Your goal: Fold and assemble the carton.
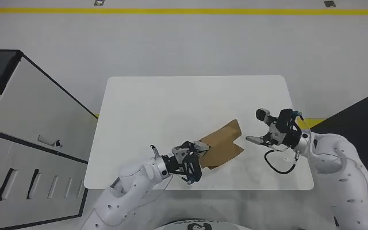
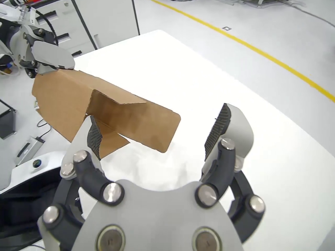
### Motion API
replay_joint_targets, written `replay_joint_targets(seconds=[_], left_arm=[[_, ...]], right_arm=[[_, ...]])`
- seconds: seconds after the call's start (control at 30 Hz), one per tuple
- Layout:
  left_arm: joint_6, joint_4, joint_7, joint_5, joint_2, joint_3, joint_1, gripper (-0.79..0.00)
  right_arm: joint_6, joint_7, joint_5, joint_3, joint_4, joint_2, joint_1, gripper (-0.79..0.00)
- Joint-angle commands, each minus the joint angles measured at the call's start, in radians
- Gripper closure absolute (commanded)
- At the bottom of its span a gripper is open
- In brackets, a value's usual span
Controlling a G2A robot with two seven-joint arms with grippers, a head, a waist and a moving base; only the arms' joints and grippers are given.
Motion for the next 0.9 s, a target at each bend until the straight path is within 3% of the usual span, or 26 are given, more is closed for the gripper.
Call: replay_joint_targets(seconds=[0.0, 0.07, 0.27, 0.43, 0.63, 0.87], left_arm=[[-0.003, 0.003, 0.001, -0.004, 0.002, -0.001, -0.003, 0.0], [0.002, 0.001, 0.001, -0.002, 0.004, 0.0, -0.008, 0.0], [0.004, 0.003, -0.002, -0.005, 0.004, -0.001, -0.007, 0.0], [-0.012, -0.002, 0.011, -0.022, 0.01, -0.008, -0.023, 0.0], [-0.053, -0.011, 0.059, -0.034, 0.021, -0.016, -0.034, 0.0], [-0.07, -0.009, 0.082, -0.038, 0.031, -0.013, -0.048, 0.0]], right_arm=[[0.0, 0.079, 0.101, -0.017, 0.003, 0.028, 0.008, -0.785], [0.0, 0.127, 0.16, -0.025, 0.007, 0.046, 0.016, -0.785], [0.001, 0.127, 0.162, -0.029, 0.007, 0.046, 0.014, -0.785], [0.0, 0.209, 0.324, -0.099, 0.023, 0.061, 0.013, -0.785], [0.0, 0.413, 0.613, -0.136, 0.03, 0.11, 0.038, -0.785], [0.0, 0.414, 0.686, -0.226, 0.037, 0.188, 0.063, -0.785]])
